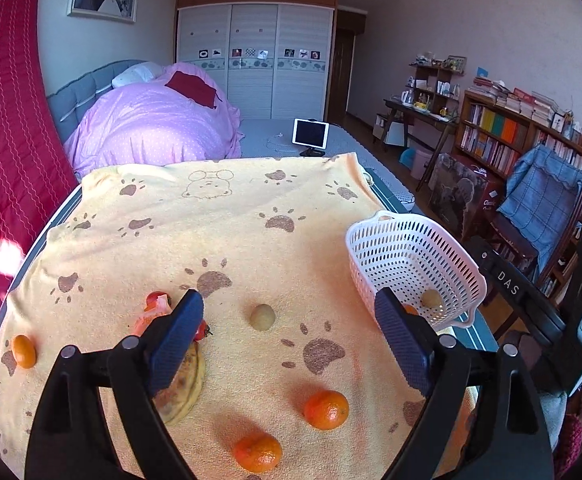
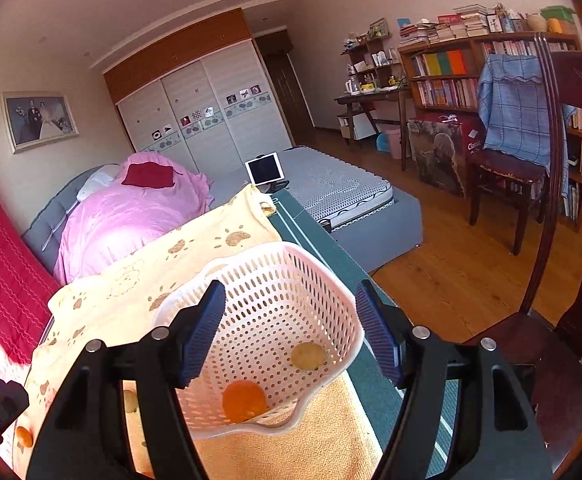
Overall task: Organize fruits
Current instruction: 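Lower the large orange into the white basket and open the left tool, then grasp the orange plastic bag of fruit with the left tool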
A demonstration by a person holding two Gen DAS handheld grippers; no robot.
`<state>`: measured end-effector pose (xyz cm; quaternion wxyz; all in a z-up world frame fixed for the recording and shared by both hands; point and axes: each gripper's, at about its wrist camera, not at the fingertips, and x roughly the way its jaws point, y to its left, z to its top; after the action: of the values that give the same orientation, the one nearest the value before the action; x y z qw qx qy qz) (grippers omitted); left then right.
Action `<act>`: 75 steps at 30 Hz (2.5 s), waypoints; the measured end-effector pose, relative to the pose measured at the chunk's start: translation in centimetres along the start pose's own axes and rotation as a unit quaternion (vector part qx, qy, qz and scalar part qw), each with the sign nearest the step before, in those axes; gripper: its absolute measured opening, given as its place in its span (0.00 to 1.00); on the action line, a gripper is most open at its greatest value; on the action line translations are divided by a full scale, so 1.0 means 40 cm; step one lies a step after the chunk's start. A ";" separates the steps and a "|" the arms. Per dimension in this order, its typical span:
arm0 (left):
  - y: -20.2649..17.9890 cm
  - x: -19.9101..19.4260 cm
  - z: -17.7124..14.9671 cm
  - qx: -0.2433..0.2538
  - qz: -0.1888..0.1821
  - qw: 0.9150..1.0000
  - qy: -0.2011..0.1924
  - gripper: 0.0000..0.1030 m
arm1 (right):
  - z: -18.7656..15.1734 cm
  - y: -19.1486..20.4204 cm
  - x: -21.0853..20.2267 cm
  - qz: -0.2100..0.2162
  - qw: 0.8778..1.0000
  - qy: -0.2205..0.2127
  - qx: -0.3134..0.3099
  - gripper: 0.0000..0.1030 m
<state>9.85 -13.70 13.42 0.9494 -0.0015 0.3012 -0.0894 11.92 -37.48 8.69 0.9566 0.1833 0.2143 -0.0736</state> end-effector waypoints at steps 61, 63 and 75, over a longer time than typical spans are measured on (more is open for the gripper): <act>0.310 0.201 -0.104 -0.090 0.088 0.984 0.124 0.89 | -0.151 0.270 0.020 0.204 0.927 0.276 -0.152 0.82; 0.324 0.211 -0.104 -0.101 0.084 0.983 0.132 0.89 | -0.152 0.269 0.021 0.205 0.926 0.276 -0.154 0.82; 0.331 0.241 -0.119 -0.125 0.028 0.980 0.154 0.61 | -0.181 0.268 0.058 0.206 0.912 0.310 -0.175 0.82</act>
<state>17.09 -2.07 3.25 0.8862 -0.0980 0.4522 -0.0237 13.58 -24.99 4.99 0.8528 0.0667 0.4669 0.2244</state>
